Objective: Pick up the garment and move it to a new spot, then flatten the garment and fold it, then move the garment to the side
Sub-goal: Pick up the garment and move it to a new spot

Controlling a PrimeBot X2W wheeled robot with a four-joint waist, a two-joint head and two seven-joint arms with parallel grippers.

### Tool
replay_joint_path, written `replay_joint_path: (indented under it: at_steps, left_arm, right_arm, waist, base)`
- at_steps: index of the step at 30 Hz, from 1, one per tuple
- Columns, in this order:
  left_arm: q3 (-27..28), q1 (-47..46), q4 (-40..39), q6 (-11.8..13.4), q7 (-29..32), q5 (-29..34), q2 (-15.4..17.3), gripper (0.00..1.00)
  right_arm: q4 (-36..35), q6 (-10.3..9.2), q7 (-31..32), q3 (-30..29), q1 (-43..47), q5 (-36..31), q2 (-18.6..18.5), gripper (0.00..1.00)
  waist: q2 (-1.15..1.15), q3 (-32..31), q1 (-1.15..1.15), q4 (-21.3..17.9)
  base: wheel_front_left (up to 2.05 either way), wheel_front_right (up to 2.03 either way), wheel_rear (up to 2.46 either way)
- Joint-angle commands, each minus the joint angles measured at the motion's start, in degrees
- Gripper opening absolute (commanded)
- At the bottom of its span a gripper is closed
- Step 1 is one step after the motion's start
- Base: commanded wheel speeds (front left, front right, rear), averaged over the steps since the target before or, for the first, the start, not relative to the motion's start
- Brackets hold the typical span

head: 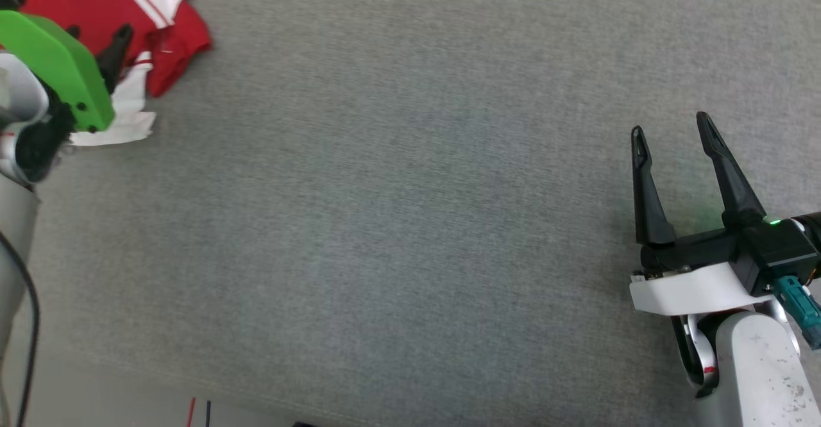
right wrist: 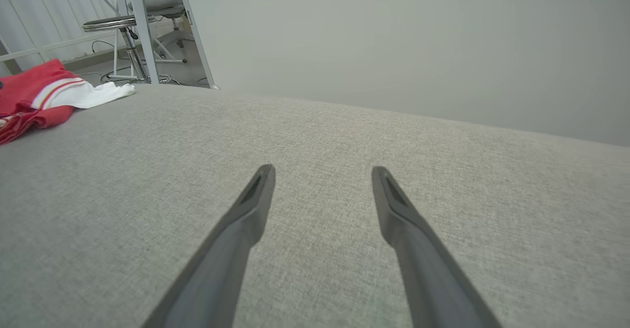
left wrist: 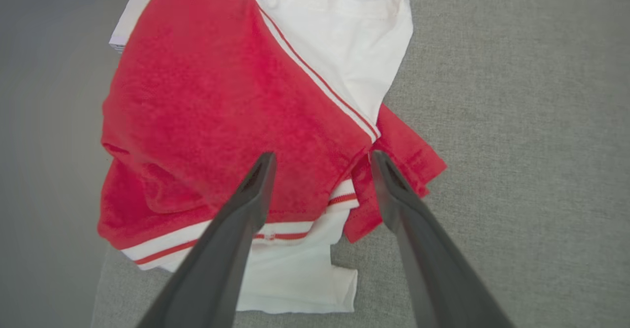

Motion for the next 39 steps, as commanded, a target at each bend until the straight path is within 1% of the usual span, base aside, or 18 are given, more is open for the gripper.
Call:
replay_joint_path:
  at_steps: [1, 3, 7, 11, 14, 15, 16, 17, 22, 26, 28, 32, 37, 39]
  left_arm:
    - [-0.99, -1.64, 0.84, -0.14, 0.79, -0.59, 1.04, 1.0]
    - [-2.32, -2.58, 2.18, -0.15, 2.14, -1.47, 2.07, 1.0]
    - [-3.01, -4.39, 5.59, -0.15, 2.26, -3.15, 2.68, 1.0]
    - [-3.5, -5.59, 9.02, -0.15, 1.68, -4.69, 1.94, 1.0]
    - [-4.84, -5.91, 10.94, -0.15, 2.1, -5.23, 1.49, 1.0]
    - [-5.39, -5.91, 11.69, -0.15, 2.61, -5.59, 1.3, 0.68]
    - [-5.96, -5.83, 12.1, -0.15, 3.13, -5.91, 1.11, 0.22]
    - [-6.99, -5.62, 12.1, -0.15, 3.64, -6.24, 0.93, 0.0]
    - [-10.14, -4.22, 11.31, -0.15, 3.83, -9.23, 0.75, 0.0]
    - [-11.11, -3.94, 11.48, -0.15, -0.09, -10.45, 1.64, 0.0]
    - [-10.99, -4.11, 11.93, -0.15, -3.52, -10.62, 2.11, 0.0]
    - [-11.08, -4.26, 12.3, -0.15, -12.24, -9.54, 2.85, 0.0]
    - [-10.43, -3.68, 12.43, -0.15, -24.17, -7.99, 3.26, 0.0]
    - [-10.39, -3.43, 12.45, -0.03, -27.89, -7.07, 3.35, 0.0]
  right_arm:
    - [-0.47, -0.06, -0.27, 0.18, -1.05, -0.55, -0.23, 1.0]
    - [-0.63, -0.06, -0.27, 0.25, -1.04, -0.69, -0.22, 1.0]
    - [-1.08, -0.06, -0.27, -0.21, -1.05, -1.36, -0.21, 1.0]
    - [-1.73, -0.06, -0.27, -0.37, -1.17, -1.53, -0.19, 1.0]
    - [-1.96, -0.06, -0.27, -0.38, -1.08, -1.62, -0.19, 1.0]
    - [-2.01, -0.06, -0.27, -0.42, -1.0, -1.67, -0.19, 1.0]
    - [-2.01, -0.06, -0.27, -0.45, -0.93, -1.73, -0.18, 1.0]
    - [-2.03, -0.06, -0.27, -0.47, -0.86, -1.8, -0.18, 1.0]
    - [-1.69, -0.06, -0.27, -0.58, -0.53, -1.86, -0.17, 1.0]
    - [-1.01, -0.06, -0.27, -0.26, -0.68, -1.52, -0.17, 1.0]
    - [-0.65, -0.06, -0.27, -0.24, -0.88, -1.18, -0.17, 1.0]
    - [0.47, -0.06, -0.27, -0.35, -0.98, -0.02, -0.17, 1.0]
    - [2.04, -0.06, -0.27, -0.81, -0.12, 1.95, -0.16, 1.0]
    - [2.68, -0.06, -0.27, -1.24, 0.22, 2.91, -0.16, 1.0]
  waist:
    - [0.0, 4.3, -0.01, -4.22]
    - [0.0, 4.9, -0.01, -4.7]
    - [0.0, 6.06, -0.01, -5.34]
    - [0.0, 6.98, -0.01, -5.63]
    - [0.0, 7.33, -0.01, -5.63]
    - [0.0, 7.42, -0.01, -5.58]
    - [0.0, 7.44, -0.01, -5.54]
    - [0.0, 7.47, -0.01, -5.48]
    - [0.0, 6.73, -0.01, -5.03]
    - [0.0, 5.31, -0.01, -4.85]
    - [0.0, 4.25, -0.01, -4.88]
    - [0.0, 1.15, -0.01, -5.22]
    - [0.0, -3.86, -0.01, -5.72]
    - [0.0, -6.13, -0.01, -5.87]
  base:
    - [0.0, 0.0, 0.0]
    - [0.0, 0.0, 0.0]
    - [0.0, 0.0, 0.0]
    - [0.0, 0.0, 0.0]
    - [0.0, 0.0, 0.0]
    - [0.0, 0.0, 0.0]
    - [0.0, 0.0, 0.0]
    - [0.0, 0.0, 0.0]
    - [0.0, 0.0, 0.0]
    - [0.0, 0.0, 0.0]
    - [0.0, 0.0, 0.0]
    - [0.0, 0.0, 0.0]
    - [0.0, 0.0, 0.0]
    - [0.0, 0.0, 0.0]
